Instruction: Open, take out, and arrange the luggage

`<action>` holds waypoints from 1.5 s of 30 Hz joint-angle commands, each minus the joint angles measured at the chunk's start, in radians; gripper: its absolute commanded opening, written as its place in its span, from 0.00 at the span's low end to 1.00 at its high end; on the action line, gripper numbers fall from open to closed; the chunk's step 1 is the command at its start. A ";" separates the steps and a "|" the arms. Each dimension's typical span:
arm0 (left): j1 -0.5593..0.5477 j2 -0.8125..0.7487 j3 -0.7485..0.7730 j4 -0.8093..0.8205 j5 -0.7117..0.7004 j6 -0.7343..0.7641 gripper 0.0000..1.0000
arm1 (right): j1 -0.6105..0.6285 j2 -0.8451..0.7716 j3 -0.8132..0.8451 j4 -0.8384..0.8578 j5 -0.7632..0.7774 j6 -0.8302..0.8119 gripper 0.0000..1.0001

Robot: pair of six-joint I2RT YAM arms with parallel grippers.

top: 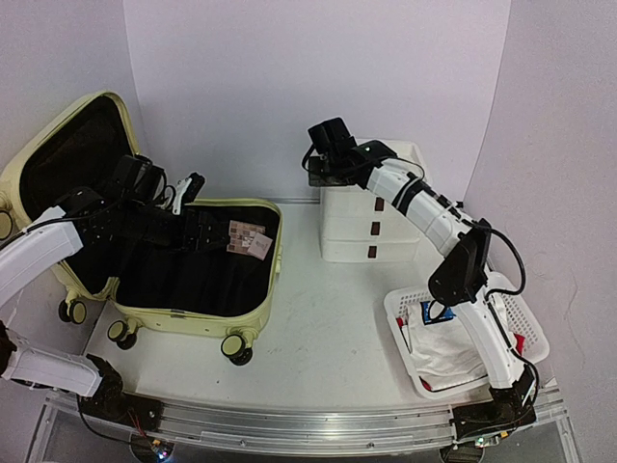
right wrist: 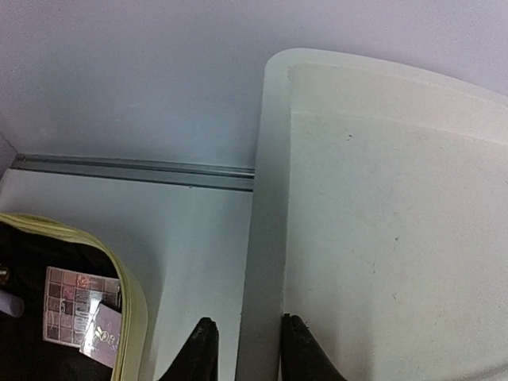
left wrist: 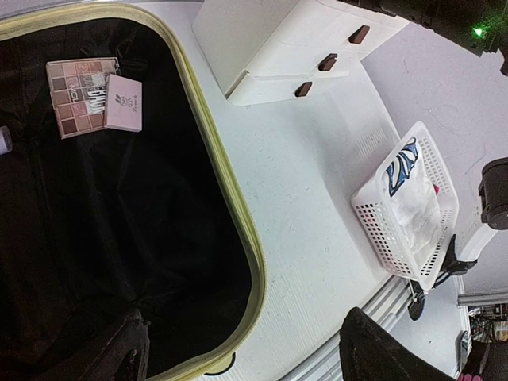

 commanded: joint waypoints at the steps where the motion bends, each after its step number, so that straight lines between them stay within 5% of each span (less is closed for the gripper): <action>1: -0.004 -0.001 0.013 0.032 -0.006 0.001 0.83 | 0.003 -0.150 -0.018 0.035 -0.172 -0.067 0.45; 5: -0.004 0.013 -0.001 0.035 0.017 -0.004 0.83 | 0.003 -0.319 -0.126 -0.116 -0.221 -0.106 0.67; 13: -0.004 0.023 -0.022 0.044 -0.004 0.007 0.83 | -0.036 -0.752 -0.776 -0.053 -0.365 -0.104 0.98; 21: -0.004 0.006 -0.058 0.067 -0.012 -0.012 0.83 | -0.259 -0.908 -1.186 0.210 -0.575 0.088 0.98; 33: -0.004 -0.075 -0.080 0.080 -0.026 -0.010 0.83 | -0.282 -0.714 -1.196 0.460 -0.510 0.094 0.81; 37: -0.004 -0.078 -0.082 0.080 -0.028 -0.008 0.83 | -0.272 -0.706 -1.274 0.631 -0.431 0.108 0.69; 45: -0.004 -0.078 -0.076 0.081 -0.037 -0.001 0.84 | -0.267 -0.659 -1.273 0.666 -0.339 0.153 0.47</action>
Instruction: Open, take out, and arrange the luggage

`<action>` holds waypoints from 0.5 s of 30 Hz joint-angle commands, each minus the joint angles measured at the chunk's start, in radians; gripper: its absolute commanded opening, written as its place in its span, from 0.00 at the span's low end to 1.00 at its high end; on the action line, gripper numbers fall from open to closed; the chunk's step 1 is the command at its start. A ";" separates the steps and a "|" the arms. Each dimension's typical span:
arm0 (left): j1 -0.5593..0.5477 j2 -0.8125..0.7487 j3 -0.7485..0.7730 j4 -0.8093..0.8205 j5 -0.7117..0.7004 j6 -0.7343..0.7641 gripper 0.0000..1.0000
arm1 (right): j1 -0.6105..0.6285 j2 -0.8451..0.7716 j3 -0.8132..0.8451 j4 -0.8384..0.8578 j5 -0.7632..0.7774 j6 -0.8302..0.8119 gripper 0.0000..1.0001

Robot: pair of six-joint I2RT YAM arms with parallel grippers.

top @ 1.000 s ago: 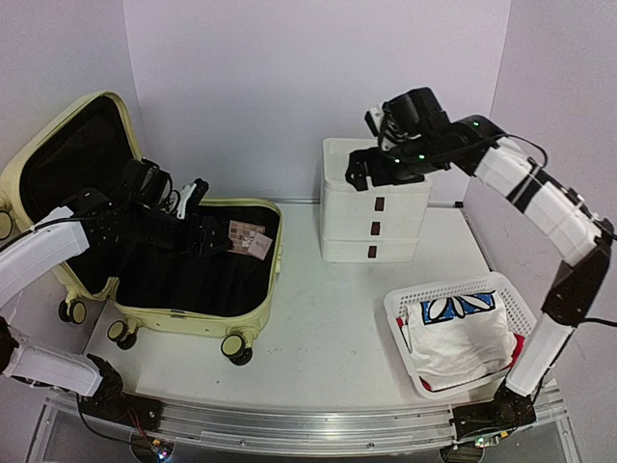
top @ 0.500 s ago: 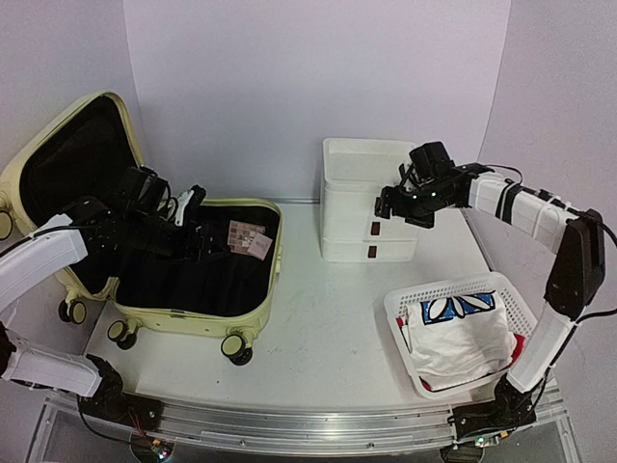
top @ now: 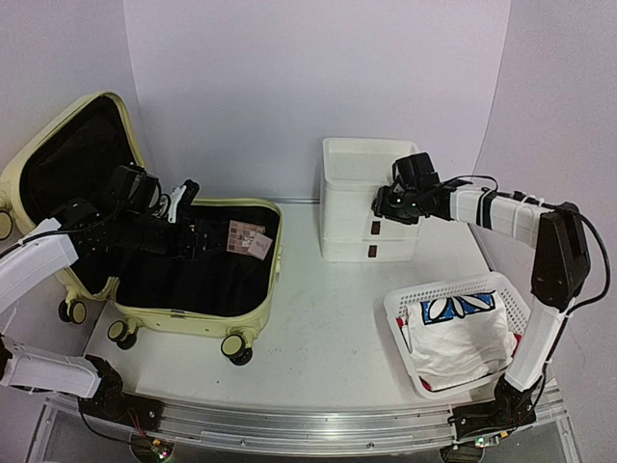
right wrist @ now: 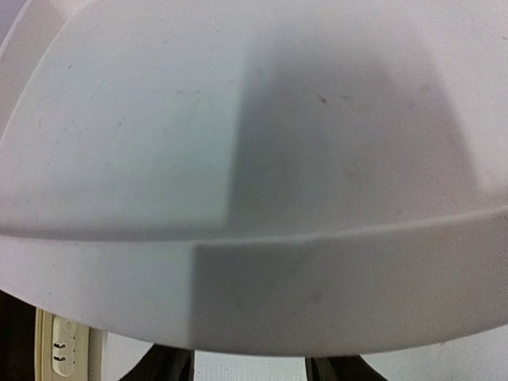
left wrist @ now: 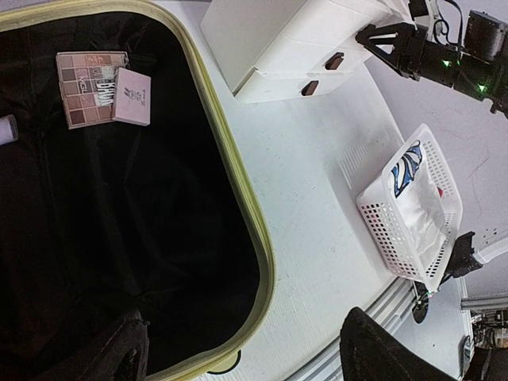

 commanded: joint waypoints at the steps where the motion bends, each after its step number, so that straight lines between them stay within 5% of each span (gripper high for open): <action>1: -0.004 -0.017 0.007 0.041 -0.018 0.015 0.84 | 0.007 0.014 -0.006 0.133 0.070 0.029 0.45; 11: -0.004 0.005 0.020 0.041 -0.015 0.022 0.84 | 0.022 0.000 0.003 0.154 0.024 0.001 0.05; 15: -0.004 0.006 0.019 0.040 -0.019 0.023 0.84 | 0.023 -0.042 -0.022 0.131 -0.003 0.015 0.00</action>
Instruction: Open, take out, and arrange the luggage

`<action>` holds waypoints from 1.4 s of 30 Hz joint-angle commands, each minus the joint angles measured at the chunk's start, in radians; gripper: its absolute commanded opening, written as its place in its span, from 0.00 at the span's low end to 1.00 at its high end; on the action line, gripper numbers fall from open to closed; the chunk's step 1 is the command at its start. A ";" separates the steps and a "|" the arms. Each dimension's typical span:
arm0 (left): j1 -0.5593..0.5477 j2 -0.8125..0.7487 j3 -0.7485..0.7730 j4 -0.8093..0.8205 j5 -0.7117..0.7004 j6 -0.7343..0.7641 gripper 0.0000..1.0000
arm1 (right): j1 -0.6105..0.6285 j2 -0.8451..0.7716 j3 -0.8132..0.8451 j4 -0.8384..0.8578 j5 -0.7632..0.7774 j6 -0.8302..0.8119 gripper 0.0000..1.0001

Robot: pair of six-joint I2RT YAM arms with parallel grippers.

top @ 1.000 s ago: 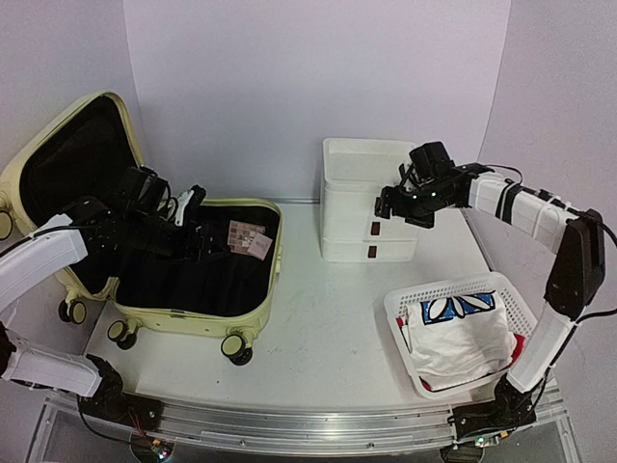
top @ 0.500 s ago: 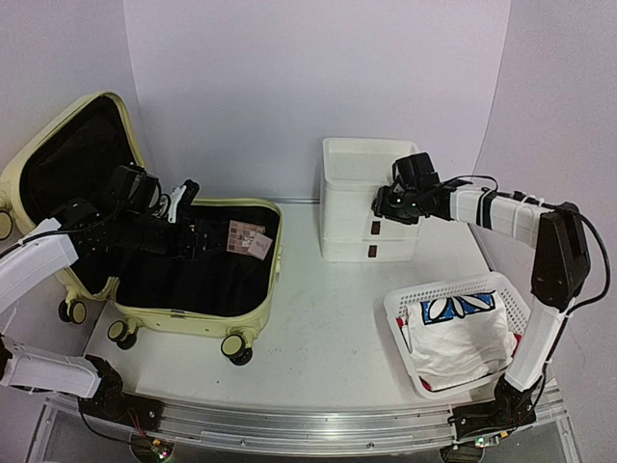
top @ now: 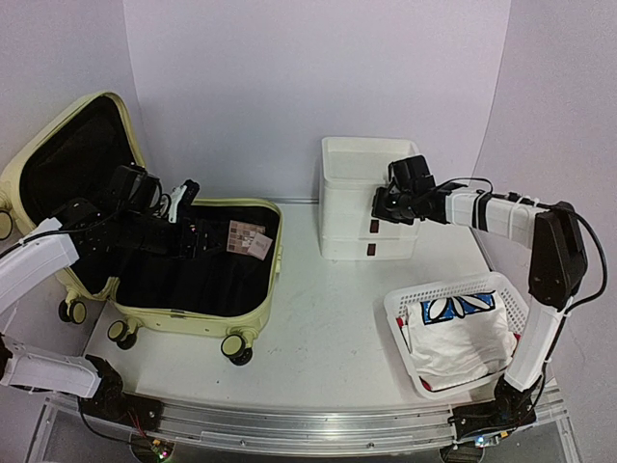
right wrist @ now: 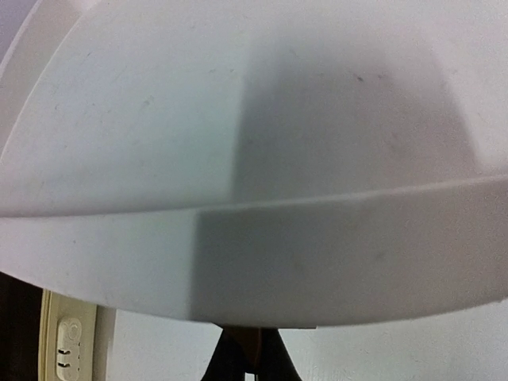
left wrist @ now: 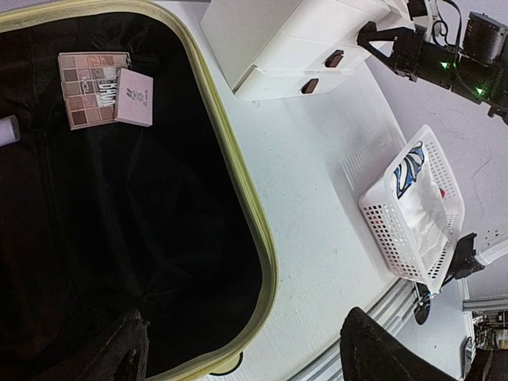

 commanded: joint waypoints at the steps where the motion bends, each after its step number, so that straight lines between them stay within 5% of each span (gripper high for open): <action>1: -0.004 0.002 0.016 0.039 -0.013 0.021 0.84 | 0.007 -0.075 -0.030 0.064 -0.030 0.004 0.00; 12: -0.004 0.051 0.037 0.043 -0.009 0.030 0.84 | 0.051 -0.291 -0.194 -0.114 -0.165 0.104 0.00; 27: -0.004 0.116 0.067 0.069 0.004 0.028 0.84 | 0.144 -0.420 -0.311 -0.160 -0.060 0.122 0.02; 33: -0.004 0.119 0.070 0.071 0.016 0.023 0.84 | 0.144 -0.396 -0.296 -0.158 -0.039 0.107 0.19; 38: -0.004 0.110 0.059 0.071 0.003 0.024 0.84 | 0.144 -0.432 -0.311 -0.196 -0.069 0.107 0.66; 42: -0.001 0.123 0.059 0.071 -0.003 0.024 0.85 | 0.144 -0.508 -0.326 -0.296 -0.084 0.078 0.85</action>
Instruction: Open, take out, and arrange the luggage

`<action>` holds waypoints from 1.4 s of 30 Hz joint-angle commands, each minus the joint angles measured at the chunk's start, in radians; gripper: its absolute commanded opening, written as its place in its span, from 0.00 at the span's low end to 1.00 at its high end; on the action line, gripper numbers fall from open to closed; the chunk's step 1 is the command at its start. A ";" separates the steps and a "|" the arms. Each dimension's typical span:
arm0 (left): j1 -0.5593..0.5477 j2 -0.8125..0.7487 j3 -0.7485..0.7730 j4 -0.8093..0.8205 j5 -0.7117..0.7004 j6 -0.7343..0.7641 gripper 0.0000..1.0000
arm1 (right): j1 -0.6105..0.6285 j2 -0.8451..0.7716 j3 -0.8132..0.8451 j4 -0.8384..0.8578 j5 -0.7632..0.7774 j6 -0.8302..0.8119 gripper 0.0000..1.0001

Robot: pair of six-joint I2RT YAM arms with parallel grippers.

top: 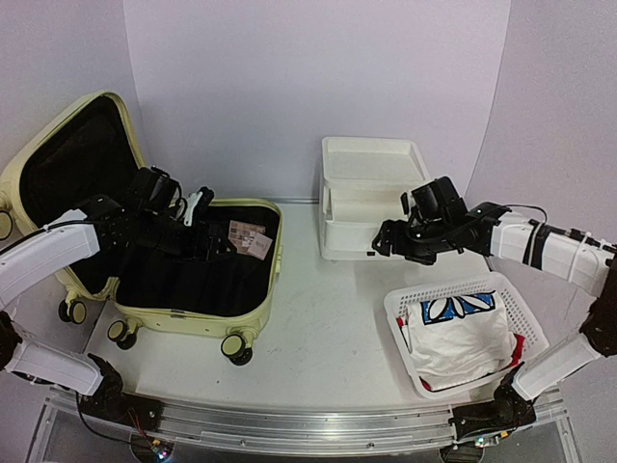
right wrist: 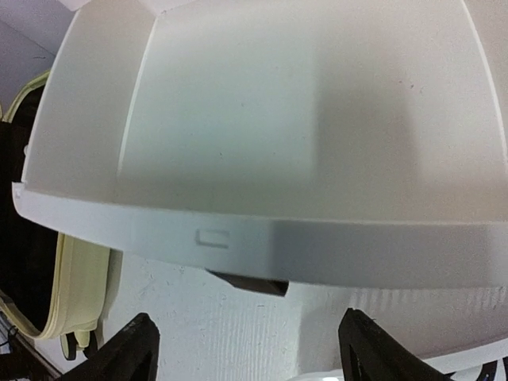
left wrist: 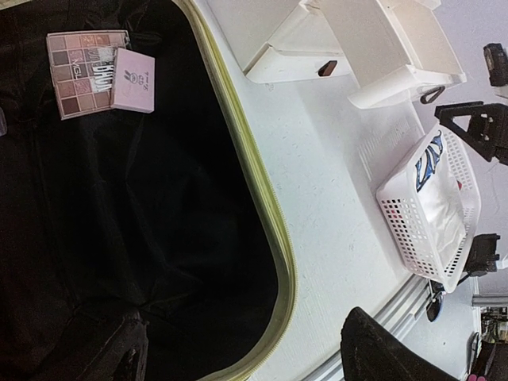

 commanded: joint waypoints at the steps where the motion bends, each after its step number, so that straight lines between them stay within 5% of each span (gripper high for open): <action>1: 0.003 0.006 0.047 0.043 -0.008 0.002 0.85 | 0.004 -0.135 -0.012 -0.089 -0.011 -0.038 0.90; 3: 0.024 0.031 0.060 0.041 0.006 0.010 0.86 | 0.004 -0.197 -0.029 -0.142 0.002 -0.065 0.98; 12: 0.260 0.382 0.282 0.024 0.191 0.025 0.87 | 0.005 -0.416 -0.084 -0.358 0.174 -0.136 0.98; 22: 0.347 0.840 0.619 0.054 0.231 -0.004 0.76 | 0.005 -0.545 -0.089 -0.439 0.179 -0.122 0.98; 27: 0.350 0.908 0.610 0.091 0.203 0.002 0.78 | 0.004 -0.599 -0.100 -0.463 0.193 -0.114 0.98; 42: 0.355 0.970 0.508 0.318 0.364 -0.088 0.58 | 0.004 -0.557 -0.062 -0.468 0.166 -0.118 0.98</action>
